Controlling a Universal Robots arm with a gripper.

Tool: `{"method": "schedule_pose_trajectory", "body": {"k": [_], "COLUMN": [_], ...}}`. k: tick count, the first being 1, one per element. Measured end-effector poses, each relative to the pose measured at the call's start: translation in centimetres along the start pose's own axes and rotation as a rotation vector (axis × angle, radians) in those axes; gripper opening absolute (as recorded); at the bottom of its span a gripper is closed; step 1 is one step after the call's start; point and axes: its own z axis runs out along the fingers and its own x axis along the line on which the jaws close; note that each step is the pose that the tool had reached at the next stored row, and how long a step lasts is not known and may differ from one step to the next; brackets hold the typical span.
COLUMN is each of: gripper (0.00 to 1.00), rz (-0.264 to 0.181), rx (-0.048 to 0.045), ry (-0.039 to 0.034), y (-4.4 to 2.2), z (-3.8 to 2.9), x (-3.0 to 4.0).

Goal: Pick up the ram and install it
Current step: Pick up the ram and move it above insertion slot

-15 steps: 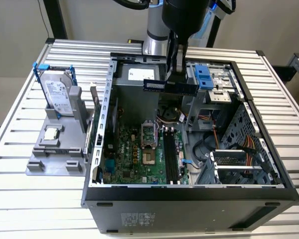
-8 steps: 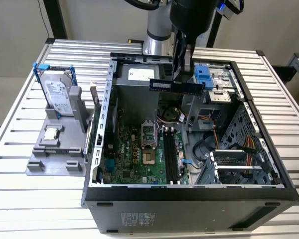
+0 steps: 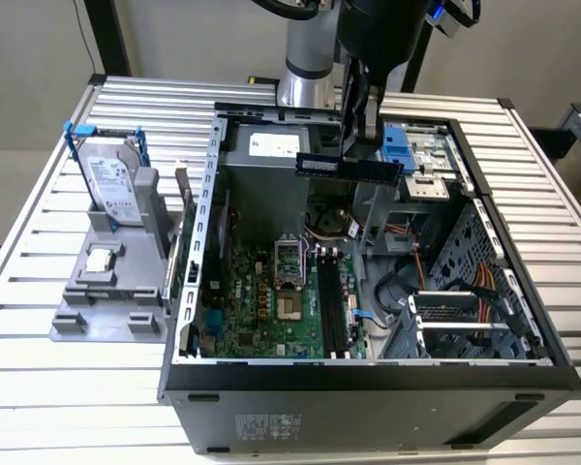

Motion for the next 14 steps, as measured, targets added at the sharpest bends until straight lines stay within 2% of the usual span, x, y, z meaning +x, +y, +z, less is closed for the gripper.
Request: {"method": "schedule_pose_trajectory", "body": {"k": [9,14], "gripper": [0.0,0.0], "rz": [0.0,0.0], "rx": [0.0,0.0001], "ry": [0.0,0.0], "y": [-0.67,-0.78], "z": [-0.01,0.0], "x": [-0.16,-0.27]}}
